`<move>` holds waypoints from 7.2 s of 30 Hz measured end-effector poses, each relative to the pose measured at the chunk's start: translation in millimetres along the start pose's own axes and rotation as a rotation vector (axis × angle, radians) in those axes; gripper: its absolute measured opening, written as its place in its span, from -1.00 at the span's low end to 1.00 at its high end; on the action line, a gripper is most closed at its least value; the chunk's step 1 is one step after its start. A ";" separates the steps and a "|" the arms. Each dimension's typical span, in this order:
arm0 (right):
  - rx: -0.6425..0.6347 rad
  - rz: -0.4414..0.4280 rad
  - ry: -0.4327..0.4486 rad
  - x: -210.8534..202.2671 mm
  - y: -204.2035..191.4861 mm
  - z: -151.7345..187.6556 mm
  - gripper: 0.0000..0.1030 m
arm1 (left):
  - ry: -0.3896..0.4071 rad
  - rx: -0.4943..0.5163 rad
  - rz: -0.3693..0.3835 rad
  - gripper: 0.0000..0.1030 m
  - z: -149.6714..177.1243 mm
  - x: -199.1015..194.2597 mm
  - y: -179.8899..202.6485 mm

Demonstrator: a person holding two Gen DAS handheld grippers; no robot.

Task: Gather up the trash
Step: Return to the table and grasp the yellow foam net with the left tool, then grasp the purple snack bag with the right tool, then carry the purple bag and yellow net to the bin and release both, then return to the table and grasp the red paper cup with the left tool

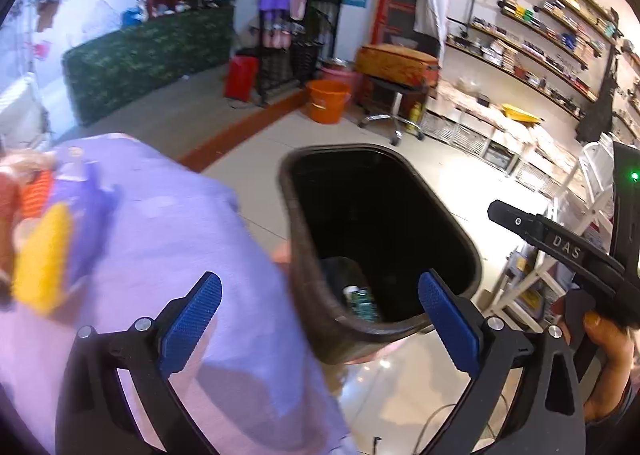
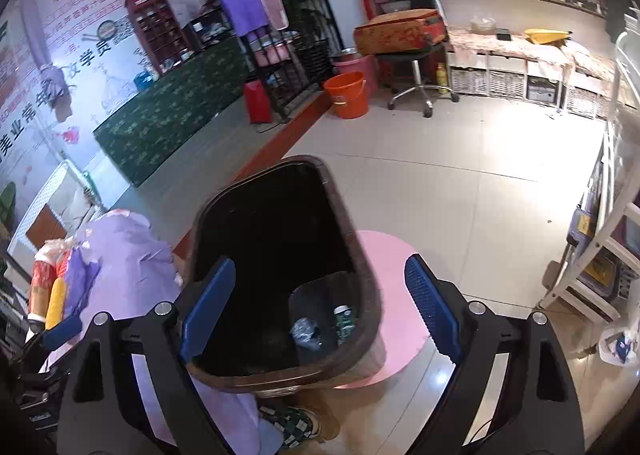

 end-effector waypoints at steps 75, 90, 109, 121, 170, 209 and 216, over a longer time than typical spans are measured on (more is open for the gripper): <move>-0.398 -0.543 -0.475 114.4 -389.5 119.0 -0.53 | 0.140 -0.501 -0.373 -0.70 87.9 -133.4 -243.5; -0.418 -0.550 -0.245 36.5 -342.0 84.4 -0.65 | 0.160 -0.459 -0.310 -0.70 76.9 -128.5 -212.2; -0.335 -0.323 -0.056 -15.3 -199.6 32.9 -0.65 | 0.152 -0.248 -0.148 -0.70 36.1 -85.5 -121.3; -0.301 -0.044 -0.011 2.2 -99.0 -3.1 -0.66 | 0.134 -0.095 -0.007 -0.70 8.4 -48.4 -44.9; -0.141 0.183 0.040 -13.3 16.2 -27.5 0.37 | -0.163 0.082 0.195 -0.70 4.6 80.4 65.3; -0.177 0.041 -0.061 13.7 -25.9 -4.3 0.60 | -0.064 0.029 0.143 0.88 11.9 14.9 17.3; -0.293 -0.080 -0.125 26.3 -95.8 19.9 0.60 | -0.039 -0.028 0.032 0.88 18.7 -11.4 -37.5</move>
Point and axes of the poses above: each gripper's, at about its wrist camera, not at the fingertips, and x roughly the way its jaws point, y to its right, z to its underside, the point moved 10 cm from there along x, roughly the way its jaws point
